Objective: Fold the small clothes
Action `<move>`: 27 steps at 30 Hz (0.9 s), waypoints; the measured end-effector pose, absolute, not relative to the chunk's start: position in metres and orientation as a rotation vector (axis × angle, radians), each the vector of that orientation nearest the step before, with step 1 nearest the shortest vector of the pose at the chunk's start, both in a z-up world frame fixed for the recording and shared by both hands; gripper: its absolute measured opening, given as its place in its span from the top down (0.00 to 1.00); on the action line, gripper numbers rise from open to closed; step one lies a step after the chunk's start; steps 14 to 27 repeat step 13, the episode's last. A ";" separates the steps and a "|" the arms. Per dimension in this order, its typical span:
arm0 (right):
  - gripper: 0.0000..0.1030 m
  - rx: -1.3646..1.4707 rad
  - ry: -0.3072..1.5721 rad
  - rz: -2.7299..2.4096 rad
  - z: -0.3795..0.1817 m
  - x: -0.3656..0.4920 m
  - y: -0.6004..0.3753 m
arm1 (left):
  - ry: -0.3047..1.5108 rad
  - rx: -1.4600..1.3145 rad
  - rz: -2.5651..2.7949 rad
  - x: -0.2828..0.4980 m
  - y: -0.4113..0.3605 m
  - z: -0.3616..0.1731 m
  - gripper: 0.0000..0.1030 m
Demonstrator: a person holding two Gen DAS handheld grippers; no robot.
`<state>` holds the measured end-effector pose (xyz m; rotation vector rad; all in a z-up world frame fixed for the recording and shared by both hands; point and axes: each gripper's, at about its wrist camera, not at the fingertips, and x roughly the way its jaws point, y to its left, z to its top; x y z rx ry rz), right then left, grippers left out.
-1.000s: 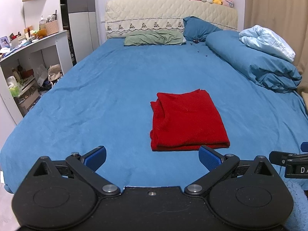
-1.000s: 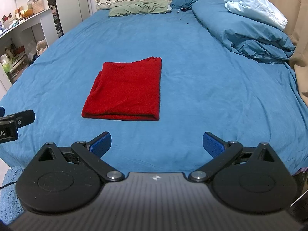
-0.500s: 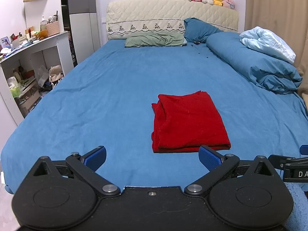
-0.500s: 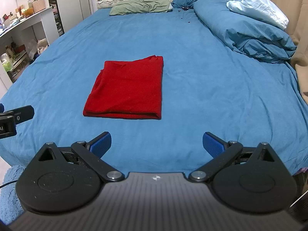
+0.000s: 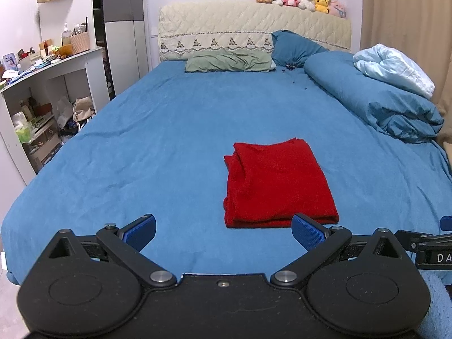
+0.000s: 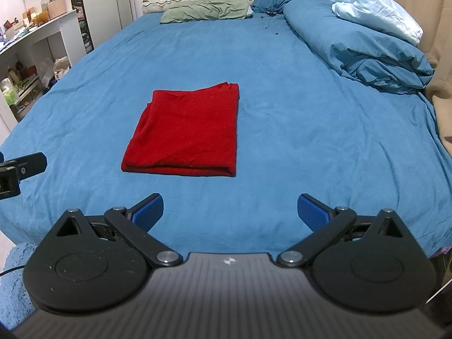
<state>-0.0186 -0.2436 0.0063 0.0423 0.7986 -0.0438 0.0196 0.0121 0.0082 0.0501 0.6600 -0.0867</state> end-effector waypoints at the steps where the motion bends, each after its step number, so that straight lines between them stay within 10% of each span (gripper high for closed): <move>1: 0.00 0.043 0.797 -0.044 0.007 -0.018 -0.244 | 0.660 0.049 -0.081 0.019 0.013 0.008 0.00; 27: 0.00 0.044 0.793 -0.041 0.008 -0.017 -0.249 | 0.656 0.055 -0.092 0.019 0.017 0.007 0.00</move>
